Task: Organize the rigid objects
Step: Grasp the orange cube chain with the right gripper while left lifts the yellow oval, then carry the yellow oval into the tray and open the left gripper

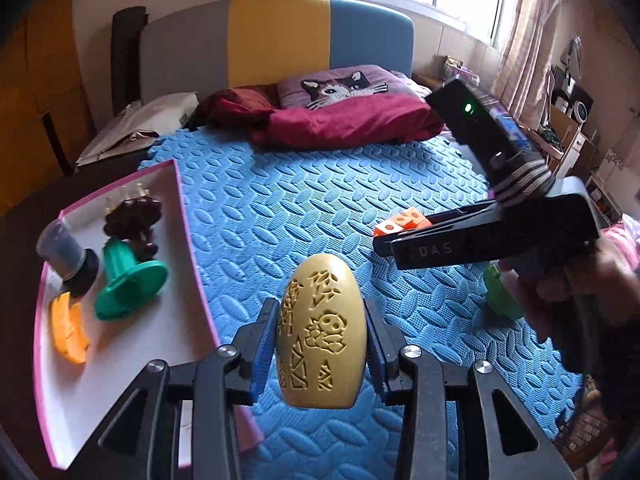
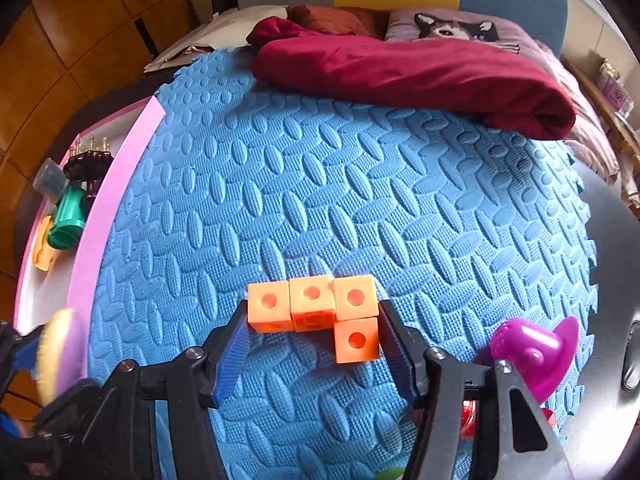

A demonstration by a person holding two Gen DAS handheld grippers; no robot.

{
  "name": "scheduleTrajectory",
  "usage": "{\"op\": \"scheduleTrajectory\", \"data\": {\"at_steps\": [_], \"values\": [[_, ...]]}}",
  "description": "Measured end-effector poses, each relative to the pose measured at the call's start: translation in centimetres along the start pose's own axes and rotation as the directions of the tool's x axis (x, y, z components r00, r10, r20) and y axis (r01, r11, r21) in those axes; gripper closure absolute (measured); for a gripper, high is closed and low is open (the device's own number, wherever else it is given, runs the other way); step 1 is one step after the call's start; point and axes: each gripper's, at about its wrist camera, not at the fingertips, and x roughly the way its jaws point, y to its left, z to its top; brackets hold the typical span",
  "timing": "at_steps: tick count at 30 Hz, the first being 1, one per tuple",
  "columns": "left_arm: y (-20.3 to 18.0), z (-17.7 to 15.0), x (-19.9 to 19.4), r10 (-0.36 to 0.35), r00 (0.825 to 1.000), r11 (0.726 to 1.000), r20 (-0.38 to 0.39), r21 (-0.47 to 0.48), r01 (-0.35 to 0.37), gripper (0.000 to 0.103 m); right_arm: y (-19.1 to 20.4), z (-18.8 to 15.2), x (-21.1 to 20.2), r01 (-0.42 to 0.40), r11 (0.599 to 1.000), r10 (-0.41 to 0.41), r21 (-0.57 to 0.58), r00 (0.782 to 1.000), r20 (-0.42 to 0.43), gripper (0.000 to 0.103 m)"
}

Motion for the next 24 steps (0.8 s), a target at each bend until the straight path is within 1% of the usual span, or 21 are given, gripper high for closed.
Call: {"op": "scheduleTrajectory", "data": {"at_steps": [2, 5, 7, 11, 20, 24], "values": [[0.5, -0.2, -1.0, 0.012, 1.0, 1.0, 0.011, -0.009, -0.012, 0.062, 0.2, 0.2, 0.3, 0.016, 1.0, -0.016, 0.017, 1.0, -0.013, 0.041], [1.2, -0.3, -2.4, 0.028, 0.999, 0.999, 0.033, -0.026, -0.027, 0.062, 0.9, 0.4, 0.6, 0.062, 0.998, -0.062, 0.005, 0.998, -0.016, 0.041], [1.8, -0.5, -3.3, 0.043, 0.998, 0.998, 0.045, -0.037, -0.041, 0.062, 0.8, 0.3, 0.6, 0.056, 0.998, -0.056, 0.027, 0.998, -0.012, 0.04], [3.0, -1.0, -4.6, 0.049, 0.997, 0.997, 0.057, -0.066, -0.045, 0.062, 1.0, 0.1, 0.5, 0.068, 0.997, -0.068, 0.037, 0.998, 0.005, 0.04], [5.5, -2.4, -5.4, 0.067, 0.996, 0.99, 0.054, -0.126, -0.06, 0.062, 1.2, -0.4, 0.4, 0.097, 0.993, -0.099, 0.065, 0.994, 0.038, 0.04], [6.2, -2.9, -5.7, 0.074, 0.996, 0.988, 0.053, -0.141, -0.066, 0.062, 1.4, -1.0, 0.1, 0.109, 0.991, -0.114, 0.071, 0.991, 0.068, 0.041]]}}
